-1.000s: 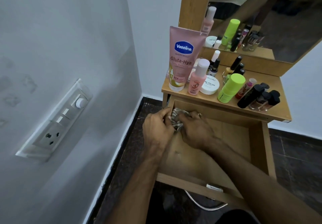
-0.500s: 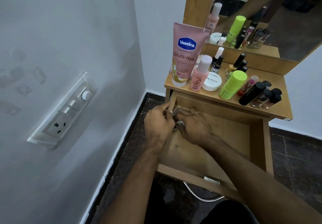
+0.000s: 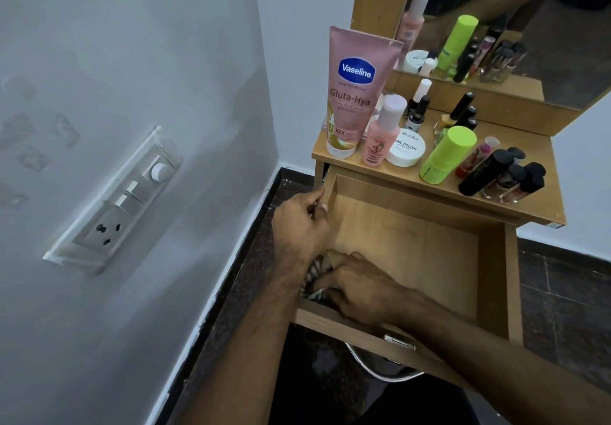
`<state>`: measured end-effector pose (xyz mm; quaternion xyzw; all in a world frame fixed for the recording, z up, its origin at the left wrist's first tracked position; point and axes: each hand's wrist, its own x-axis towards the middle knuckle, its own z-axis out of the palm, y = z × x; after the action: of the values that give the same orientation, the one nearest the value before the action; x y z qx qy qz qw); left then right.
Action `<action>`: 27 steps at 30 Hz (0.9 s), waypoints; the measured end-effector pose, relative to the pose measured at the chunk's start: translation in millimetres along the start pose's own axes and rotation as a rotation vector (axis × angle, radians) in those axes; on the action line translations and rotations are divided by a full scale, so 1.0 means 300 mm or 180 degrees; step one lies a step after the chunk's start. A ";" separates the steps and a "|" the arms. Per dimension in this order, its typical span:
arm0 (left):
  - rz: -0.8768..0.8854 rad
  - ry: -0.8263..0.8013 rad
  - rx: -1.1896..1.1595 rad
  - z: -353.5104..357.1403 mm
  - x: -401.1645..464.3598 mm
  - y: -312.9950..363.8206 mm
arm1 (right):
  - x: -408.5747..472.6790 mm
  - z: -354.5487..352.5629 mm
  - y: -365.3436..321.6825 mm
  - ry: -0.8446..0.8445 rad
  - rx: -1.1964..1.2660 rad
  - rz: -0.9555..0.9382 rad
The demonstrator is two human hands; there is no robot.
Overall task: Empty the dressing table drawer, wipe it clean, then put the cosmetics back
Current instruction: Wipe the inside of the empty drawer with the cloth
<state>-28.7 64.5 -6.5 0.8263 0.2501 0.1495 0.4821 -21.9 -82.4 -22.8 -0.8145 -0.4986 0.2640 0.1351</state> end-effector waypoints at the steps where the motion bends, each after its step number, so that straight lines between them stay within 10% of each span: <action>1: 0.0007 0.0003 0.0016 -0.001 0.000 0.002 | -0.015 -0.001 0.007 -0.0062 -0.0034 -0.0043; 27: 0.0497 0.0064 0.1204 0.023 -0.021 0.014 | -0.097 -0.057 0.065 -0.0483 0.0141 0.0325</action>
<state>-29.3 54.3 -6.2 0.9174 0.2137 0.1450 0.3027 -8.4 -116.5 -9.3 -0.8134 -0.4592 0.3425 0.1012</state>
